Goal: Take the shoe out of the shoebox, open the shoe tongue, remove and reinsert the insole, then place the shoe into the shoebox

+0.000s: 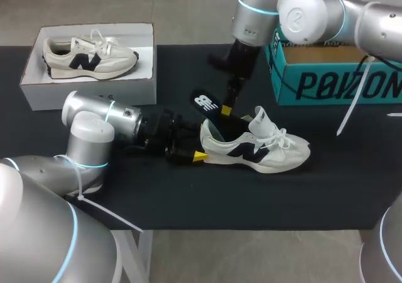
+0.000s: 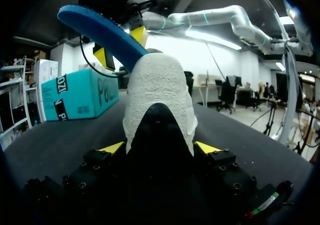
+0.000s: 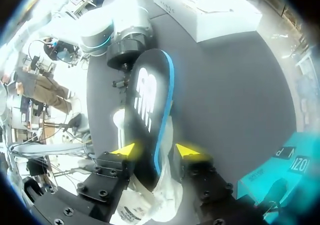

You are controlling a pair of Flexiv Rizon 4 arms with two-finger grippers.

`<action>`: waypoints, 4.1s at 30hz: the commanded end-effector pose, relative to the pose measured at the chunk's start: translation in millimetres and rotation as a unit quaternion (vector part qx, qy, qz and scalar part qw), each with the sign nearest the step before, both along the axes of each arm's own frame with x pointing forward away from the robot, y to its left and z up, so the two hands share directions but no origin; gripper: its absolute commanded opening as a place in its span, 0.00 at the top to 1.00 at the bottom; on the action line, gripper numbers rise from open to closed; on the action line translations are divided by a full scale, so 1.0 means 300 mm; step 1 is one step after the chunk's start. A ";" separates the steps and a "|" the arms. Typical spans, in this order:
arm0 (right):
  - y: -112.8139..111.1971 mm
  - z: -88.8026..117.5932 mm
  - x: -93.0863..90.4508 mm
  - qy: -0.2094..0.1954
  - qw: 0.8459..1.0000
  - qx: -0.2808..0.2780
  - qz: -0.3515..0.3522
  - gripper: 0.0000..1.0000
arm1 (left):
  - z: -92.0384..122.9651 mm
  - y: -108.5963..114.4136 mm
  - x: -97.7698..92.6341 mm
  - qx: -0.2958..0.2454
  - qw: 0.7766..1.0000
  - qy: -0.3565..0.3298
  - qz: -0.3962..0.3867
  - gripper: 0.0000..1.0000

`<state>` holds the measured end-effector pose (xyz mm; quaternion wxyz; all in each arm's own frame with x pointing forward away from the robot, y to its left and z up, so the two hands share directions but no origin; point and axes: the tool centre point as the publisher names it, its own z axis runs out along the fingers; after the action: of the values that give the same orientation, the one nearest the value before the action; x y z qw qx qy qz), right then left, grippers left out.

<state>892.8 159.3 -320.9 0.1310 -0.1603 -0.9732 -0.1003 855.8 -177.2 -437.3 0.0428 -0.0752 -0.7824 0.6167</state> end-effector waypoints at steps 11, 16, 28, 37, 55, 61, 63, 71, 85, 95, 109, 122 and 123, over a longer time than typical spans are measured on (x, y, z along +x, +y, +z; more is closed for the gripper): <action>0.017 -0.040 -0.024 0.014 1.000 0.011 -0.003 0.66 | -0.016 -0.005 0.005 0.000 1.000 0.000 -0.001 1.00; 0.008 -0.041 -0.028 0.015 1.000 0.013 -0.007 1.00 | -0.016 -0.005 0.005 0.000 1.000 0.000 -0.001 1.00; 0.015 0.022 -0.022 0.005 1.000 0.029 -0.009 1.00 | -0.016 -0.005 0.005 0.000 1.000 0.000 -0.001 1.00; 0.041 0.124 0.017 -0.017 0.999 0.049 -0.016 1.00 | -0.016 -0.005 0.005 0.000 1.000 0.000 -0.001 1.00; -0.003 0.741 0.139 -0.137 0.981 0.112 -0.075 1.00 | -0.016 -0.005 0.005 0.000 1.000 0.000 -0.001 1.00; -0.020 0.807 0.139 -0.138 0.979 0.115 -0.096 1.00 | -0.016 -0.005 0.005 0.000 1.000 0.000 -0.001 1.00; -0.020 0.807 0.139 -0.138 0.979 0.115 -0.096 1.00 | -0.016 -0.005 0.005 0.000 1.000 0.000 -0.001 1.00; -0.020 0.807 0.139 -0.138 0.979 0.115 -0.096 1.00 | -0.016 -0.005 0.005 0.000 1.000 0.000 -0.001 1.00; -0.036 0.822 0.077 -0.135 0.976 0.131 -0.110 1.00 | -0.016 -0.005 0.005 0.000 1.000 0.000 -0.001 1.00; -0.070 0.942 -0.150 -0.094 0.966 0.195 -0.145 1.00 | -0.016 -0.005 0.005 0.000 1.000 0.000 -0.001 1.00; -0.065 1.082 -0.297 -0.025 0.949 0.265 -0.170 1.00 | -0.016 -0.005 0.005 0.000 1.000 0.000 -0.001 1.00; -0.082 1.168 -0.360 -0.012 0.948 0.280 -0.154 1.00 | -0.016 -0.005 0.005 0.000 1.000 0.000 -0.001 1.00; -0.081 1.168 -0.360 -0.022 0.948 0.281 -0.150 1.00 | -0.016 -0.005 0.005 0.000 1.000 0.000 -0.001 1.00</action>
<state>785.0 135.1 28.6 0.1405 -0.2625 -0.8708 -0.3912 855.8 -177.2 -437.4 0.0428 -0.0752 -0.7824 0.6167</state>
